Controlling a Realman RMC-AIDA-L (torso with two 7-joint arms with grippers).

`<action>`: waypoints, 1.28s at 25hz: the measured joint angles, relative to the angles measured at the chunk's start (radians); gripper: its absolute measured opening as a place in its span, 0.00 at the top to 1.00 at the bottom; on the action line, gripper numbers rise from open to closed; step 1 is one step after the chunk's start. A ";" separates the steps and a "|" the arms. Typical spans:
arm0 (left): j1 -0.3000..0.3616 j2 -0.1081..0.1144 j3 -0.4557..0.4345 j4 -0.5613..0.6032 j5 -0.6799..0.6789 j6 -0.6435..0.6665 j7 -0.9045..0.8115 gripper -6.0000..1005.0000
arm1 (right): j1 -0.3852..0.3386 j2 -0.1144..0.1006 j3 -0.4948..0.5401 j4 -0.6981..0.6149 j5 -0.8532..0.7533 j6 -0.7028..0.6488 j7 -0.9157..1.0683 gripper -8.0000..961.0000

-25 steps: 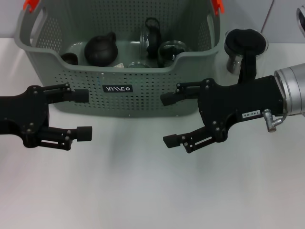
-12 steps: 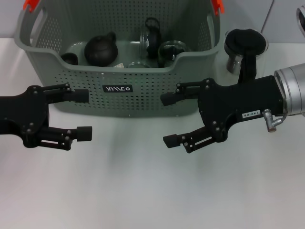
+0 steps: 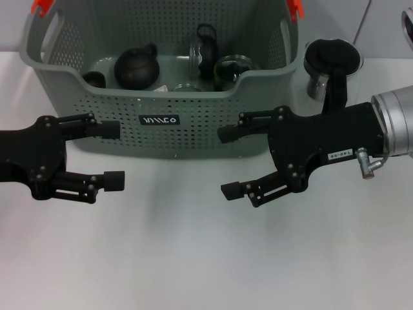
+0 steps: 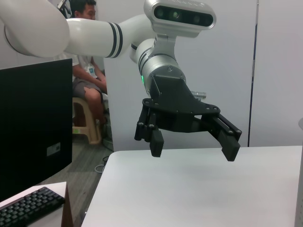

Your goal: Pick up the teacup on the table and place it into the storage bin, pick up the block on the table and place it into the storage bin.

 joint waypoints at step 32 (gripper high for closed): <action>0.000 0.000 0.000 0.000 0.000 0.000 0.000 0.05 | 0.000 0.000 0.000 0.000 0.000 0.000 0.000 0.02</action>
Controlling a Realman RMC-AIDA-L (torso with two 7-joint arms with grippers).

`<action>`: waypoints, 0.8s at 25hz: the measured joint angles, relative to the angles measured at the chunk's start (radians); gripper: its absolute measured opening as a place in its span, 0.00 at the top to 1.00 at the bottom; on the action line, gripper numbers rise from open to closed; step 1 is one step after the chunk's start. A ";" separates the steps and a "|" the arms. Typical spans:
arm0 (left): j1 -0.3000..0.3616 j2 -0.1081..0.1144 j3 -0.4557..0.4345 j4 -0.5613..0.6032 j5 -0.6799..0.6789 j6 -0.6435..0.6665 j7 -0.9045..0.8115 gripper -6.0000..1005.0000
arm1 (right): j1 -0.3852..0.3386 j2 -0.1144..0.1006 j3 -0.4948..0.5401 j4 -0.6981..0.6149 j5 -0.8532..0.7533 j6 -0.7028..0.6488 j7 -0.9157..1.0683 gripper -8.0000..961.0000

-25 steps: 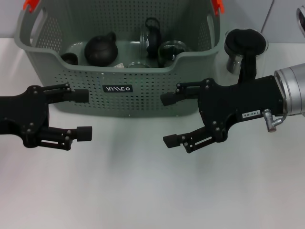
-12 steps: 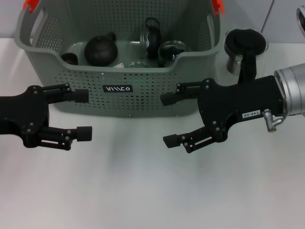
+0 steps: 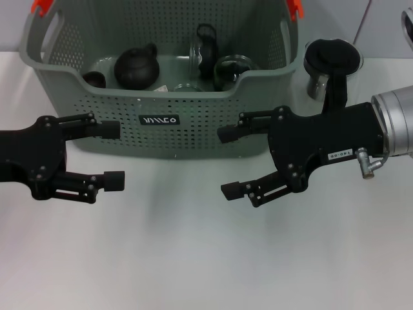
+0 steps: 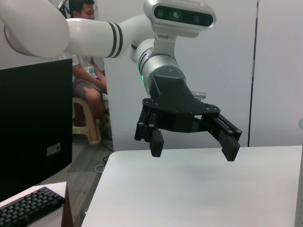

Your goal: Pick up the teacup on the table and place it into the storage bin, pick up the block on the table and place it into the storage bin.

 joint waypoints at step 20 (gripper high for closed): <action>0.000 0.000 0.000 0.000 0.000 0.000 0.000 0.05 | 0.000 0.000 0.000 0.000 0.000 0.000 0.000 0.02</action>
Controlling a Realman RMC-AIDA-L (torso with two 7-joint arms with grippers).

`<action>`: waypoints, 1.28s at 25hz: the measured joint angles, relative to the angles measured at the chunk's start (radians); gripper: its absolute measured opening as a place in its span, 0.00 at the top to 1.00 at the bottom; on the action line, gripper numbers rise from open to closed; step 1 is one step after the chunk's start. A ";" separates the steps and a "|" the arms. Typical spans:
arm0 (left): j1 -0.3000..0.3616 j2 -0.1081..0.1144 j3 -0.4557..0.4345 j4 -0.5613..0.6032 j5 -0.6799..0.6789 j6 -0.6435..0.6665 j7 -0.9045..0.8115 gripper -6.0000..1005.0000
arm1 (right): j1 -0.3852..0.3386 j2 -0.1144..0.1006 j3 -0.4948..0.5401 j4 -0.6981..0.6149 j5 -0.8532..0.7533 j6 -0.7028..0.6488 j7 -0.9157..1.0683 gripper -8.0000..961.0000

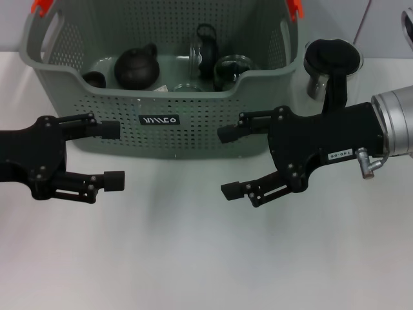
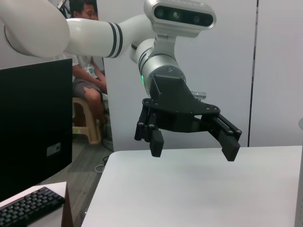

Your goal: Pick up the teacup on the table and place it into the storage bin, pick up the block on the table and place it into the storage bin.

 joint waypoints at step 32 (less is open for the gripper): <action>0.000 0.000 0.000 0.000 0.000 0.000 0.000 0.05 | 0.000 0.000 0.000 0.000 0.000 0.000 0.000 0.02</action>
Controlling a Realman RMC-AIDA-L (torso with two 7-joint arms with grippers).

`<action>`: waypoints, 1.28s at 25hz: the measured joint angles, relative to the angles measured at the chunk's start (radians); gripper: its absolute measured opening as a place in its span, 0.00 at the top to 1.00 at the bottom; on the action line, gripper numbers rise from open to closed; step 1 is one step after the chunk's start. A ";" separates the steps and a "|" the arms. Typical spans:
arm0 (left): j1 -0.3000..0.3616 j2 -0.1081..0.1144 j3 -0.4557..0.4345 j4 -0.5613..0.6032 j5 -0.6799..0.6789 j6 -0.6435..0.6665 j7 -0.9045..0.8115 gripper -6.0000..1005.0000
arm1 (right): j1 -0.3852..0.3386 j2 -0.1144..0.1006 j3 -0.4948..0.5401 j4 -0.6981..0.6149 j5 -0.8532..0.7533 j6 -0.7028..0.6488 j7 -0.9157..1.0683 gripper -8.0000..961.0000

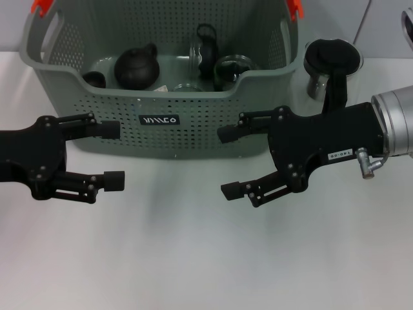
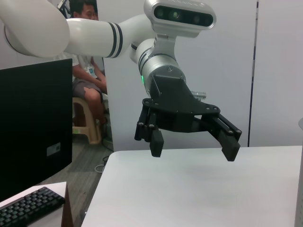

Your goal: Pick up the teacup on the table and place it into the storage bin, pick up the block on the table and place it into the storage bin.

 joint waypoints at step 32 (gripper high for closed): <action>0.000 0.000 0.000 0.000 0.000 0.000 0.000 0.05 | 0.000 0.000 0.000 0.000 0.000 0.000 0.000 0.02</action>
